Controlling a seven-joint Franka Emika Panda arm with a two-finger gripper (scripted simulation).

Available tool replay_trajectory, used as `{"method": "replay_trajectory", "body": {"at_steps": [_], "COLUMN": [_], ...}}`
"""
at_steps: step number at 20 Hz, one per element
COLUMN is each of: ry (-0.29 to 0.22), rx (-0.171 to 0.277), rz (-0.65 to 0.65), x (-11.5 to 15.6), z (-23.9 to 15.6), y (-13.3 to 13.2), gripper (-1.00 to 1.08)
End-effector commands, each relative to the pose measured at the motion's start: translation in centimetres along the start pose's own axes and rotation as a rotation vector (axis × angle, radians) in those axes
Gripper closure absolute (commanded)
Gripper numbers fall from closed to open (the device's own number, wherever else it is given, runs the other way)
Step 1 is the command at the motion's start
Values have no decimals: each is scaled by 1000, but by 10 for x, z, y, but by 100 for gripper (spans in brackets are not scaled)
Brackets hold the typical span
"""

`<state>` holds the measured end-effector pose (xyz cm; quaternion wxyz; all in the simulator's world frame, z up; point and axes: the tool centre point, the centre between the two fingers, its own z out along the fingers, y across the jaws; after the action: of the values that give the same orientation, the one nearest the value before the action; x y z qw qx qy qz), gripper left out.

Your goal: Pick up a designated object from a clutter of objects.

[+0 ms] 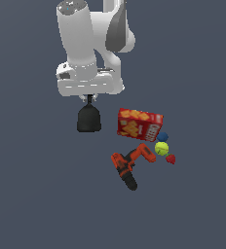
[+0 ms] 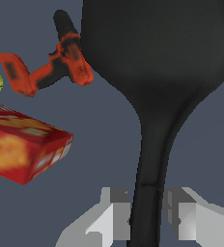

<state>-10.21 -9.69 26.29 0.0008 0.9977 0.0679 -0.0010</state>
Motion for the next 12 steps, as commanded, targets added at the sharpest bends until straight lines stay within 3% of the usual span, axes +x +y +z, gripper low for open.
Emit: {"method": "replay_trajectory", "body": {"at_steps": [1,12], "ry": [1,1], "rx": [-1,-1], "rz": [0,0], "x": [-6,-27], "z": [-24,-115], "y": [-8,-42], "gripper": [108,108]}}
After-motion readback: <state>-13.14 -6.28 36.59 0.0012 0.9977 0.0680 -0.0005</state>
